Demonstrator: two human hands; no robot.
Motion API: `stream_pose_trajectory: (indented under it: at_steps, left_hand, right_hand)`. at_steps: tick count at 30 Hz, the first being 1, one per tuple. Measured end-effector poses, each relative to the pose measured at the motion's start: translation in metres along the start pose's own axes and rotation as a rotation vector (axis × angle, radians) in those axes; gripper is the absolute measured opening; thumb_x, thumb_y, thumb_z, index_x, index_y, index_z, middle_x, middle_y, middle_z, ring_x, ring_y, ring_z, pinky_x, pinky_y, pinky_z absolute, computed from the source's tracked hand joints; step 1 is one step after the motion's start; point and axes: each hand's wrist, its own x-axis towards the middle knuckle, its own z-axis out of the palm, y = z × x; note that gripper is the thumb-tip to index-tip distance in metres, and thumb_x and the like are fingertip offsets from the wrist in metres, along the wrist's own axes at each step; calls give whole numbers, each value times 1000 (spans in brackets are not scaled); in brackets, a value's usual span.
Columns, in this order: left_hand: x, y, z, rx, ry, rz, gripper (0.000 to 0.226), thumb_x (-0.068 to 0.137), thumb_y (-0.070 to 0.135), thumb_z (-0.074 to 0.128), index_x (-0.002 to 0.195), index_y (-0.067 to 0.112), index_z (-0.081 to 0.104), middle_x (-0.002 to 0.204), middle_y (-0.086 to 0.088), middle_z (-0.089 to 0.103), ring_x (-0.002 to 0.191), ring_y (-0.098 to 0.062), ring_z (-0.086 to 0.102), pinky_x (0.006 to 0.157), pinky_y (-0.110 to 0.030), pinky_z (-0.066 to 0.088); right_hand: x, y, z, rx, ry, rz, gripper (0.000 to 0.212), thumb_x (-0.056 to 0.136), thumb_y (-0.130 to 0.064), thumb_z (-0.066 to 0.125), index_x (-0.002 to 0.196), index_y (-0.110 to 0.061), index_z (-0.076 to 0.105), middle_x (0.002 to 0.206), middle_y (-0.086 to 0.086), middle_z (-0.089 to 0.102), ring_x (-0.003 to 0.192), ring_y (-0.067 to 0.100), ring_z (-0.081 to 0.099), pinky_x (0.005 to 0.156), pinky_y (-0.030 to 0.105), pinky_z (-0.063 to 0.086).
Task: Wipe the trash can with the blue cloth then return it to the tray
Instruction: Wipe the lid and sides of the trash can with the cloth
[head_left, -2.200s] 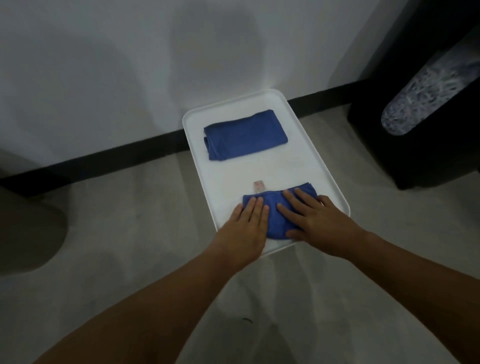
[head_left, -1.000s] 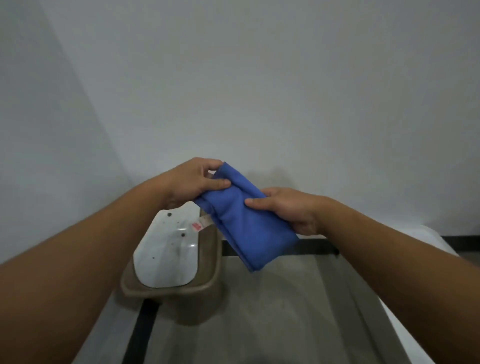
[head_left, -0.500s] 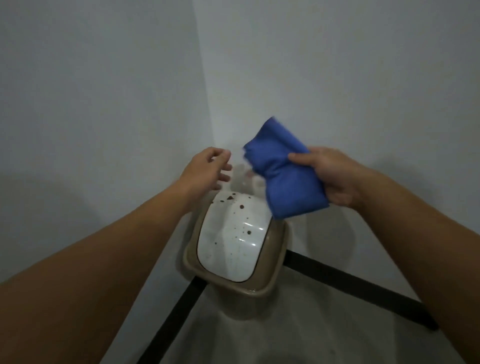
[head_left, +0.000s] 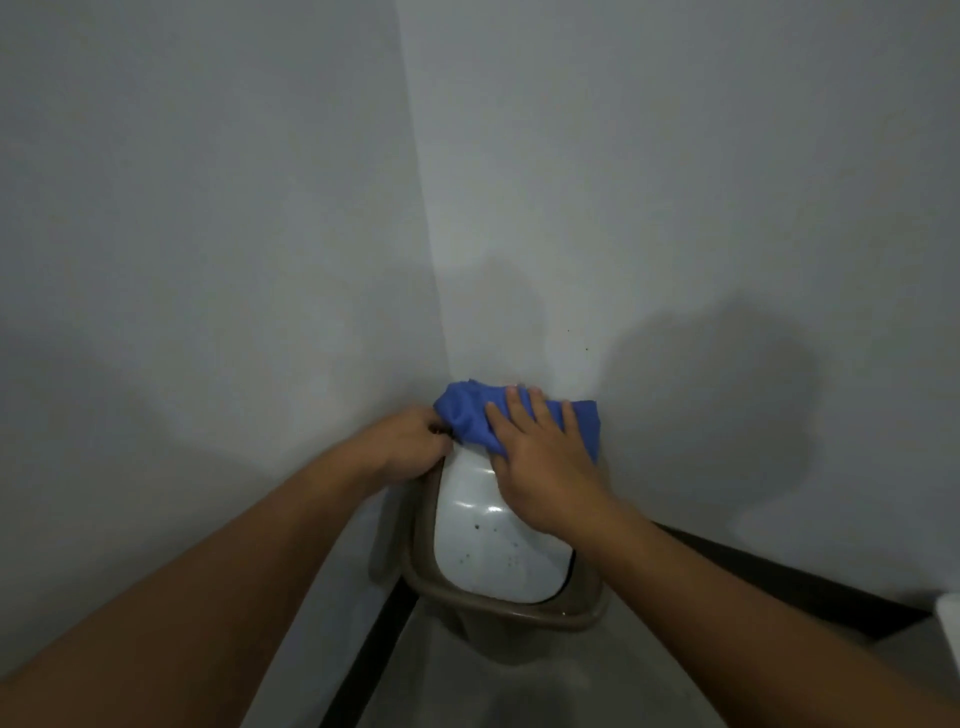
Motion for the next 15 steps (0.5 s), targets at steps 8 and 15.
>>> stream_pose_trajectory:
  at_steps: [8, 15]
  left_hand:
    - [-13, 13, 20, 8, -60, 66, 17, 86, 11, 56, 98, 5, 66, 99, -23, 68, 90, -36, 65, 74, -35, 54]
    - [-7, 25, 39, -23, -16, 165, 25, 86, 13, 57, 107, 17, 69, 82, -13, 72, 53, -14, 57, 38, -8, 42]
  right_hand:
    - [-53, 24, -15, -95, -68, -145, 58, 96, -38, 26, 144, -24, -4, 156, 3, -7, 130, 13, -27, 109, 33, -19]
    - [-116, 26, -19, -243, -28, -113, 67, 84, -47, 50, 141, -25, 23, 150, 3, 28, 139, 25, 12, 109, 50, 16]
